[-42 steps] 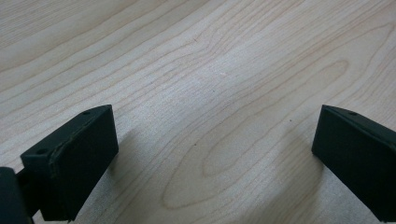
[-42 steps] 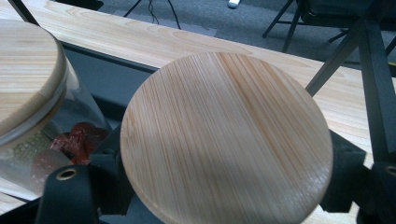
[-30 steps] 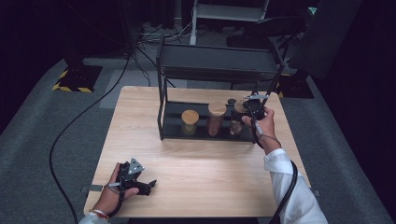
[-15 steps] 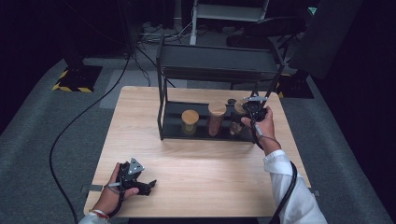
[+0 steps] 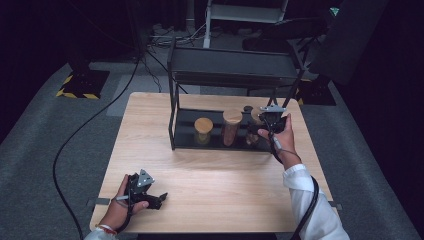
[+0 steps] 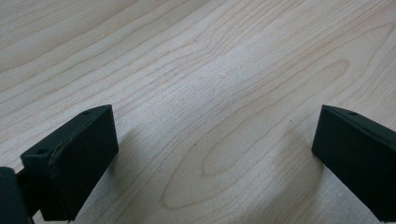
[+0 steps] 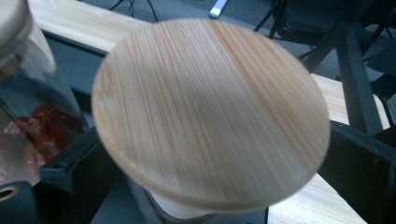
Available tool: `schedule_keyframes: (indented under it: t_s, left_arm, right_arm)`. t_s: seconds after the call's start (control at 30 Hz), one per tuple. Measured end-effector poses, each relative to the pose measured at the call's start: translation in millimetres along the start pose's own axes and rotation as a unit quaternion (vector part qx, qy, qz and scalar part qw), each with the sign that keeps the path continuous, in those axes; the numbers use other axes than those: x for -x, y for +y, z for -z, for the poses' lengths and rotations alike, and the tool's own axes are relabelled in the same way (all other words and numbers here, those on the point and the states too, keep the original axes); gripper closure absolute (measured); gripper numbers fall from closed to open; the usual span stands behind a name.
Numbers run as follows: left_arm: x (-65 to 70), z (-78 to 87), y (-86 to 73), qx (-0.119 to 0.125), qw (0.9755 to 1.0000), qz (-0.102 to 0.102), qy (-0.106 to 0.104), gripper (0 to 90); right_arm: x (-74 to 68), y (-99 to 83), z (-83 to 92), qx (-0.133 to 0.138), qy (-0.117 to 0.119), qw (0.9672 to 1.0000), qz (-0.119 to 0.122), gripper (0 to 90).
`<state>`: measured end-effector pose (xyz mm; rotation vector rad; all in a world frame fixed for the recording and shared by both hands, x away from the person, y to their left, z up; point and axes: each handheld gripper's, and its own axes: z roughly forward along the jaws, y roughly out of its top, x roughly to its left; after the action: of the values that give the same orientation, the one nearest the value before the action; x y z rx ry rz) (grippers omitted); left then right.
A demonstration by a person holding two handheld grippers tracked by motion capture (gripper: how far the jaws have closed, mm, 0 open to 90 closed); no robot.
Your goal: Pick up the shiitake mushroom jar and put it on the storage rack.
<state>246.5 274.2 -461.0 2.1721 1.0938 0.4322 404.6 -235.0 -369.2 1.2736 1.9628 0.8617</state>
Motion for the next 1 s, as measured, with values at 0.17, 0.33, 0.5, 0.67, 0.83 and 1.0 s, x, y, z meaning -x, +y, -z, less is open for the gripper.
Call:
schedule_keyframes:
  t_s: [0.17,0.33,0.5,0.67,0.83,1.0]
  left_arm:
    - [0.1,0.0,0.0,0.0,1.0,0.0,0.0,0.0]
    - [0.0,0.0,-0.1,0.0,1.0,0.0,0.0,0.0]
    - [0.0,0.0,-0.1,0.0,1.0,0.0,0.0,0.0]
    - [0.0,0.0,-0.1,0.0,1.0,0.0,0.0,0.0]
    - [0.1,0.0,-0.1,0.0,1.0,0.0,0.0,0.0]
    - [0.1,0.0,-0.1,0.0,1.0,0.0,0.0,0.0]
  right_arm:
    - [-2.9,-3.3,1.9,0.002,-0.007,0.9999,0.007,3.3]
    - [-2.8,-10.8,4.9,0.011,-0.011,0.9999,0.008,3.1]
    - [-3.1,-18.0,9.4,0.017,-0.012,0.9997,0.008,3.0]
    - [-4.2,-28.0,16.6,0.031,-0.017,0.9993,0.007,2.6]
    - [-2.3,-34.9,22.6,0.037,-0.005,0.9993,0.003,2.6]
    - [-1.0,-44.0,30.5,0.044,0.005,0.999,0.003,2.6]
